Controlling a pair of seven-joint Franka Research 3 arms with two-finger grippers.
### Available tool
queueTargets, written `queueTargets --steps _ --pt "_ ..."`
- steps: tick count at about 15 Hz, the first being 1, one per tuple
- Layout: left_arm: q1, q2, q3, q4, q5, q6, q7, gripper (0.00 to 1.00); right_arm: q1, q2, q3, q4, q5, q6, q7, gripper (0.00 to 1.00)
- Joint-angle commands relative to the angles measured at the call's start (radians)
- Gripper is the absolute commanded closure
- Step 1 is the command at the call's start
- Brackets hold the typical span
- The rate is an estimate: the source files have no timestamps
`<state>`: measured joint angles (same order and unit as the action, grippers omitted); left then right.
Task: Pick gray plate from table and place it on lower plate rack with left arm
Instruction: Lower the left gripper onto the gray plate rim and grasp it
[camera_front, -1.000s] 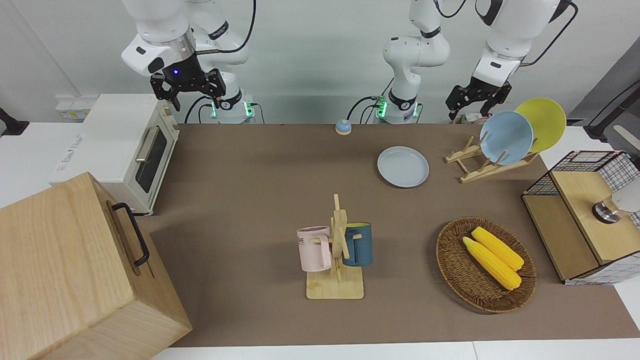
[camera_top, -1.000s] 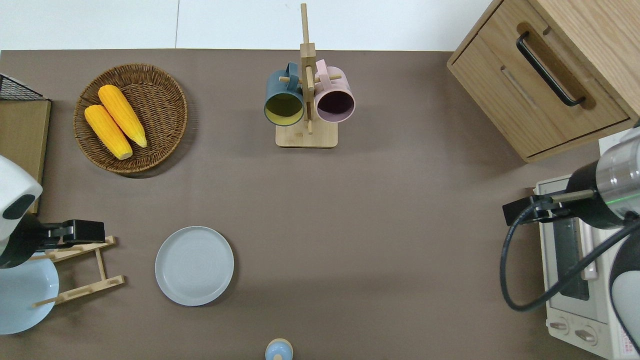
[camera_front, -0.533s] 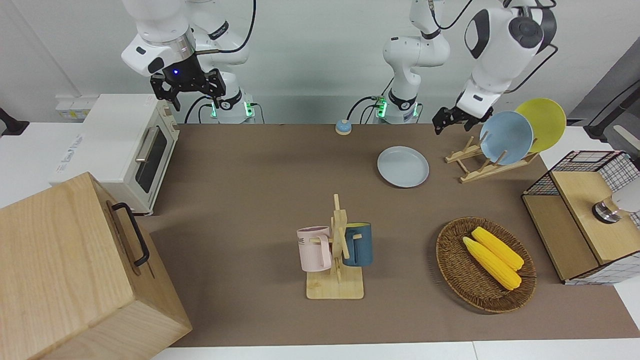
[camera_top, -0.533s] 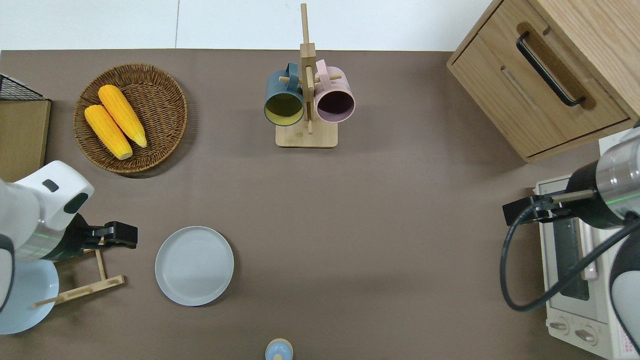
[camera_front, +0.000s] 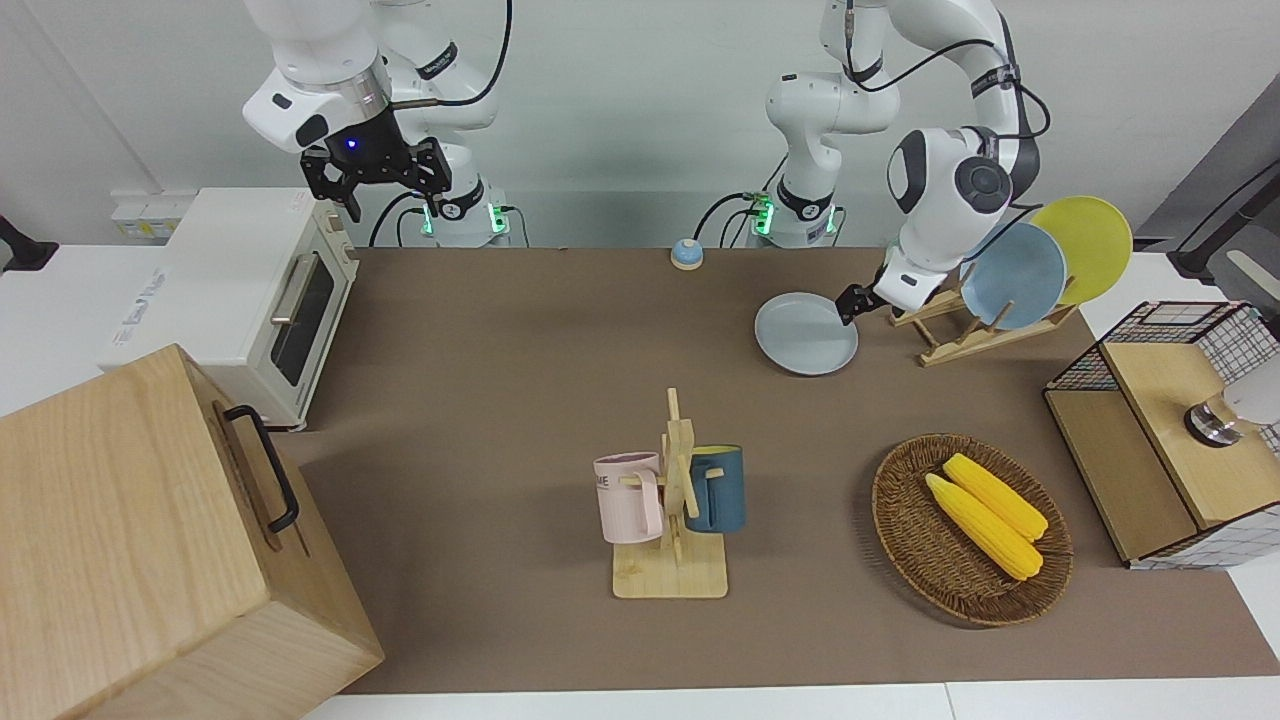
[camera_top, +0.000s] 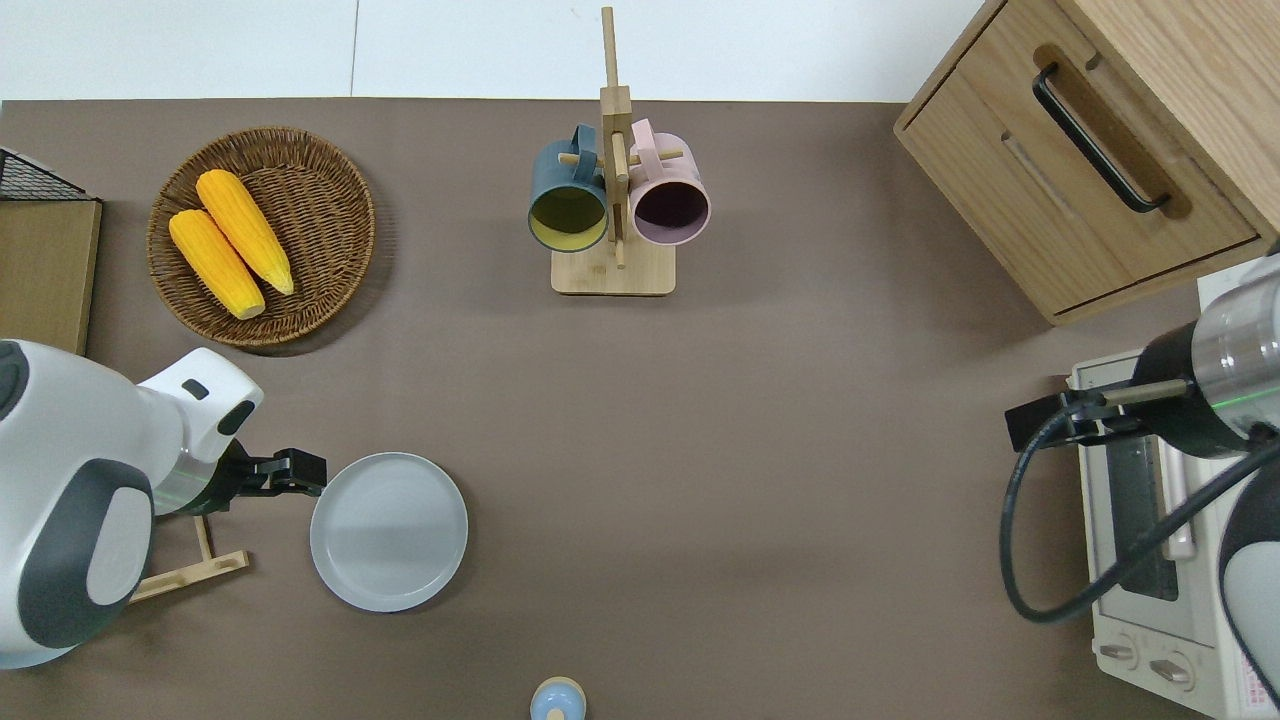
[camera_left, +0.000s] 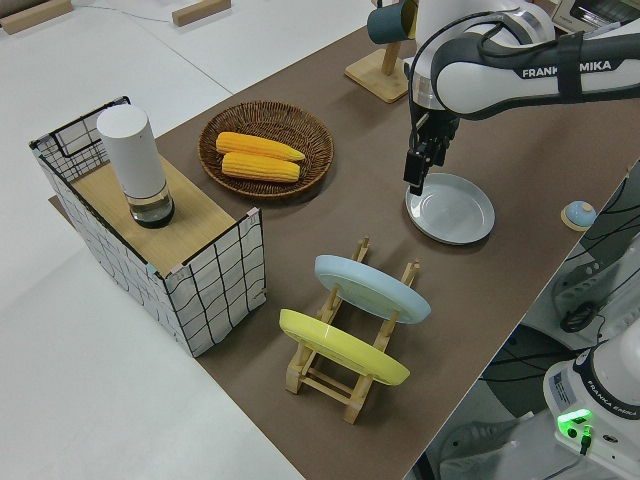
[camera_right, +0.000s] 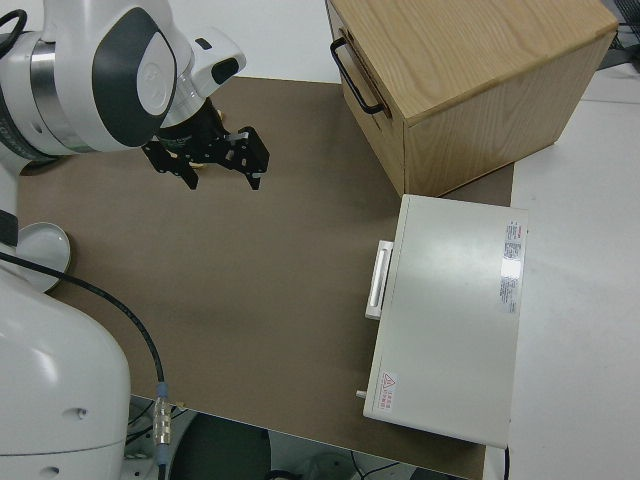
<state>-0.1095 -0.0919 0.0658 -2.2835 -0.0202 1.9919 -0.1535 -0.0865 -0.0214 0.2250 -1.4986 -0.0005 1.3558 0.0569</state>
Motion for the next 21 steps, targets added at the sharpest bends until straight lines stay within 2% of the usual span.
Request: queueTargets --steps 1,3,5,7,9,10,11,15,18,21 --pt "0.01 0.056 0.002 -0.05 0.0 0.061 -0.001 0.01 -0.015 -0.005 0.007 0.006 0.004 -0.015 -0.003 0.011" --pt "0.019 0.107 0.018 -0.054 0.003 0.062 0.0 0.01 -0.013 -0.005 0.007 0.006 0.004 -0.015 -0.003 0.011" --pt "0.016 0.148 0.017 -0.054 0.003 0.064 0.0 0.01 -0.013 -0.005 0.007 0.006 0.004 -0.015 -0.003 0.011" --pt "0.016 0.149 0.019 -0.053 0.003 0.067 -0.014 0.25 -0.013 -0.005 0.007 0.006 0.004 -0.015 -0.003 0.011" --pt "0.016 0.146 0.019 -0.051 0.002 0.065 -0.017 0.59 -0.015 -0.005 0.007 0.006 0.004 -0.015 -0.003 0.011" --pt "0.016 0.143 0.02 -0.051 0.002 0.065 -0.017 0.85 -0.015 -0.005 0.007 0.006 0.004 -0.015 -0.003 0.013" --pt "0.016 0.141 0.02 -0.048 0.002 0.065 -0.017 0.99 -0.013 -0.005 0.007 0.006 0.004 -0.015 -0.003 0.011" --pt "0.016 0.121 0.023 -0.012 -0.004 0.041 -0.017 1.0 -0.015 -0.005 0.007 0.006 0.004 -0.015 -0.003 0.013" --pt "0.014 0.115 0.029 0.126 -0.006 -0.105 -0.012 1.0 -0.013 -0.005 0.007 0.006 0.004 -0.015 -0.003 0.013" --pt "0.013 0.11 0.034 0.192 0.0 -0.172 -0.024 1.0 -0.013 -0.005 0.007 0.006 0.004 -0.015 -0.003 0.013"
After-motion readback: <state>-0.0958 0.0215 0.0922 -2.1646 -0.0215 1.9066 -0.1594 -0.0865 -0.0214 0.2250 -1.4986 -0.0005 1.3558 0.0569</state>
